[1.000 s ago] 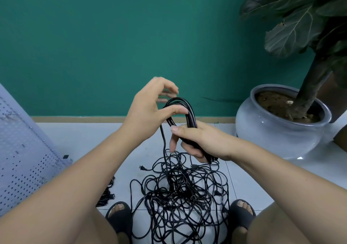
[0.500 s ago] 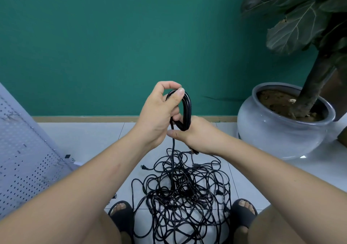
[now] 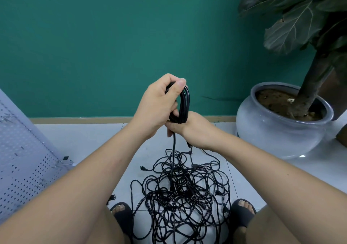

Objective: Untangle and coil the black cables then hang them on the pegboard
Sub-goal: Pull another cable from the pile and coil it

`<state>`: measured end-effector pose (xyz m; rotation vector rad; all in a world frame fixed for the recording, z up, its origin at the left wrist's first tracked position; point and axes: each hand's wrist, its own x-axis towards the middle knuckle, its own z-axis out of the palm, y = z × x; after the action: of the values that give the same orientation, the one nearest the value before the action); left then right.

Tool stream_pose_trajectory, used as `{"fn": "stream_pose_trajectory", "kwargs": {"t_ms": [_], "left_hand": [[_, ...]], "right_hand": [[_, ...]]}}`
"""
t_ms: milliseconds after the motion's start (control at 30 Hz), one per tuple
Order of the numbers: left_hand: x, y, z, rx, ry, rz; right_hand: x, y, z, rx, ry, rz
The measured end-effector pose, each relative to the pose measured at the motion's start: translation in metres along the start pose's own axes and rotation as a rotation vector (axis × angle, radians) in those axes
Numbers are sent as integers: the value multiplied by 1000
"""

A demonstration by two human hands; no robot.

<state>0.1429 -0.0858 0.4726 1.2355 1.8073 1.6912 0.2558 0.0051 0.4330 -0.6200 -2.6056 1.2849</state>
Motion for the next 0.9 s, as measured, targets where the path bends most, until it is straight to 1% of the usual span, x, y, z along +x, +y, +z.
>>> {"fn": "stream_pose_trajectory", "kwargs": {"t_ms": [100, 167, 200, 300, 333, 467, 500, 567, 600, 667, 733, 800, 900], "left_hand": [[1, -3, -1, 71, -27, 47], [2, -8, -3, 85, -42, 34], [2, -11, -3, 59, -52, 2], [1, -21, 0, -120, -119, -163], [-1, -25, 1, -135, -157, -203], [-12, -50, 11, 72, -371, -332], [-15, -55, 15, 80, -401, -370], [-20, -62, 22, 53, -407, -417], [-23, -64, 26, 33, -392, -413], [-32, -72, 33, 36, -343, -338], [-40, -80, 38, 107, -311, -244], [-44, -85, 45, 177, -305, -228], [-45, -83, 56, 214, -312, -242]], "right_hand": [[-1, 9, -1, 130, -29, 12], [-3, 12, -3, 155, -25, 26], [-4, 13, -5, 170, -12, 26], [-5, 13, -15, 264, 60, -1], [-5, 11, -19, 283, 84, -9], [-5, 7, -37, 367, 202, -54], [-6, 7, -40, 408, 226, -59], [-6, 6, -44, 479, 271, -77], [-7, 5, -45, 516, 293, -87], [-4, 3, -45, 626, 340, -101], [-2, -3, -45, 793, 376, -101], [-3, -10, -44, 917, 397, -96], [-5, -17, -39, 905, 446, -94]]}}
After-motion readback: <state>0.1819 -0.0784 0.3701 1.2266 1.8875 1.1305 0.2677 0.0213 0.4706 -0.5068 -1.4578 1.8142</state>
